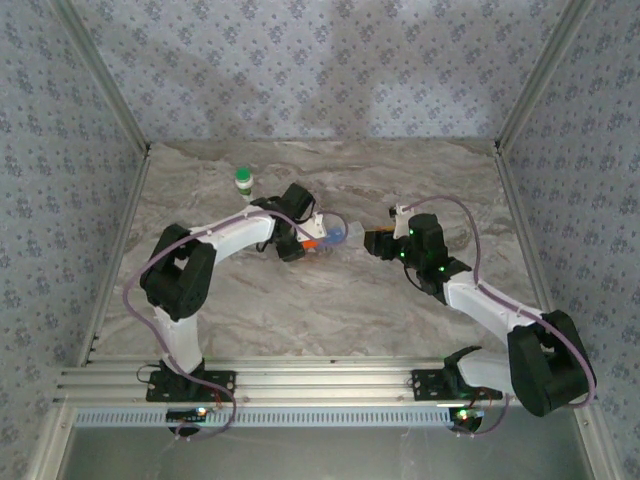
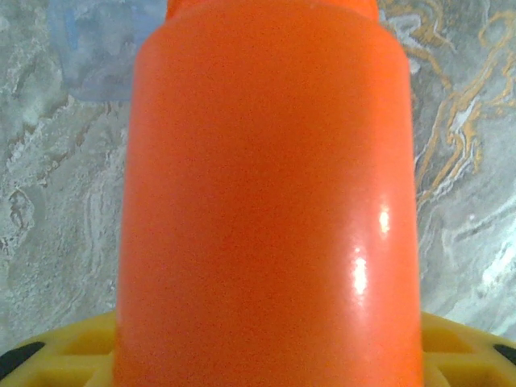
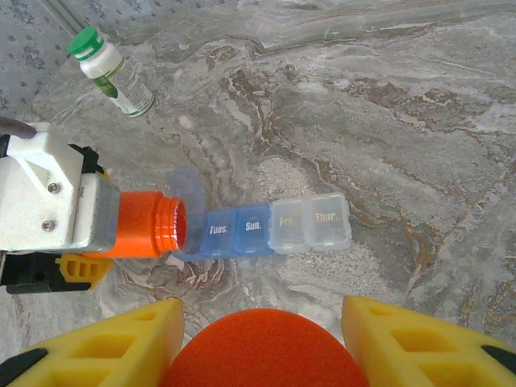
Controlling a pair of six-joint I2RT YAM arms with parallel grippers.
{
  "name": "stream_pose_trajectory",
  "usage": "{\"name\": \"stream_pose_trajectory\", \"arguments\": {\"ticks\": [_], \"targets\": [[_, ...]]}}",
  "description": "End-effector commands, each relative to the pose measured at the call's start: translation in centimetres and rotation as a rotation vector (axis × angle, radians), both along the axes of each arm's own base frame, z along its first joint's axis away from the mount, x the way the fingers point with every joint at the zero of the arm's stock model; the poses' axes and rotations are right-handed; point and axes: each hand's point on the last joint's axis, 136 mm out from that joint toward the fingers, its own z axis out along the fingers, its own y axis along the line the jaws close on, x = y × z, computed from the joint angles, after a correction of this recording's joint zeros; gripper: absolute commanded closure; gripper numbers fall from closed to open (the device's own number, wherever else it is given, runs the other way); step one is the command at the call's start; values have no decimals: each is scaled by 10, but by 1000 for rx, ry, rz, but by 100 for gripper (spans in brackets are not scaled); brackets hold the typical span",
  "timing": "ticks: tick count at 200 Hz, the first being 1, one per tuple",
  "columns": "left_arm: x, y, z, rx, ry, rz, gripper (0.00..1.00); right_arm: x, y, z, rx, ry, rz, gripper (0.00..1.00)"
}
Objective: Sort the pills into containers
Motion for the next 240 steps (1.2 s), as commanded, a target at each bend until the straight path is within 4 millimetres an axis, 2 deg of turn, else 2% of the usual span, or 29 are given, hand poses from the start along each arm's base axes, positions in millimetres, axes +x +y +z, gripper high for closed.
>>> {"name": "stream_pose_trajectory", "arguments": {"ticks": [1,27,143,240], "targets": [[-4,9,1,91,27,-42,100,6,5,13,28,-14,4,100],[-2,12,2,135,22,-58,100,5,5,13,29,-11,6,100],[5,1,12,229,-17,-124,100,4,10,12,30,-3,23,100],[11,9,-5,352,-34,-151,100,5,12,10,23,3,28,100]]}}
